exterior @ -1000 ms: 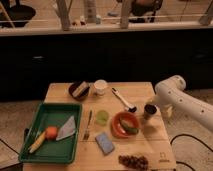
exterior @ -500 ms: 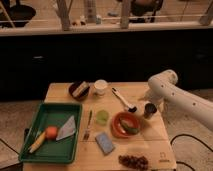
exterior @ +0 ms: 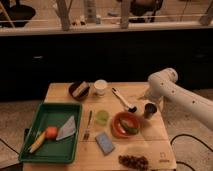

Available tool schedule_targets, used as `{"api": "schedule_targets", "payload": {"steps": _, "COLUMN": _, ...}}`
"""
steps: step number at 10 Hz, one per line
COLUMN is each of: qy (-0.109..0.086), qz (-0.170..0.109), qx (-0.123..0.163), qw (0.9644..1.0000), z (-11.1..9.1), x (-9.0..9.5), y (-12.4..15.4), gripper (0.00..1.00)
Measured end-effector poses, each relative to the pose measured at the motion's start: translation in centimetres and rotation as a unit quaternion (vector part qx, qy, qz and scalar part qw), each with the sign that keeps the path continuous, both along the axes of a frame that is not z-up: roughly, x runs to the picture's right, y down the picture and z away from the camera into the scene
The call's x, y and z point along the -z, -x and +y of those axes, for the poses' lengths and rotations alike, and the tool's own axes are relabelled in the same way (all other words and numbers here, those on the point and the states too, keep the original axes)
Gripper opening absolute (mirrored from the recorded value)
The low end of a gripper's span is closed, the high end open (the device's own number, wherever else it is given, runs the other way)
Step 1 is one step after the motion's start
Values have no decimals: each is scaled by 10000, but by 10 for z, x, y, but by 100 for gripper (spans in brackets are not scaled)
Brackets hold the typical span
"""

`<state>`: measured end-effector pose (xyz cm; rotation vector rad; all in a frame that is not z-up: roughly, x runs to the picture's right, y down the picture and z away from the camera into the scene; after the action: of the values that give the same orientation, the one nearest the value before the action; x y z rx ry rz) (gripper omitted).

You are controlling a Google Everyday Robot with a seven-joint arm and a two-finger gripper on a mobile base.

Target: Stack cups on top of each other

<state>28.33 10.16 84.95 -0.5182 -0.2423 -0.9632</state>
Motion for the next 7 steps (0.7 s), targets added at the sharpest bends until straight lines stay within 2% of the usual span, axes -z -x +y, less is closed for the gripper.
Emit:
{"api": "schedule_targets", "payload": {"steps": 6, "qy": 320, "qz": 60, "qx": 35, "qw": 9995, "z": 12, "x": 4, "y": 0, "gripper": 79}}
{"api": "schedule_targets", "payload": {"steps": 7, "qy": 363, "qz": 74, "qx": 32, "qw": 9993, "z": 14, "x": 5, "y": 0, "gripper": 70}}
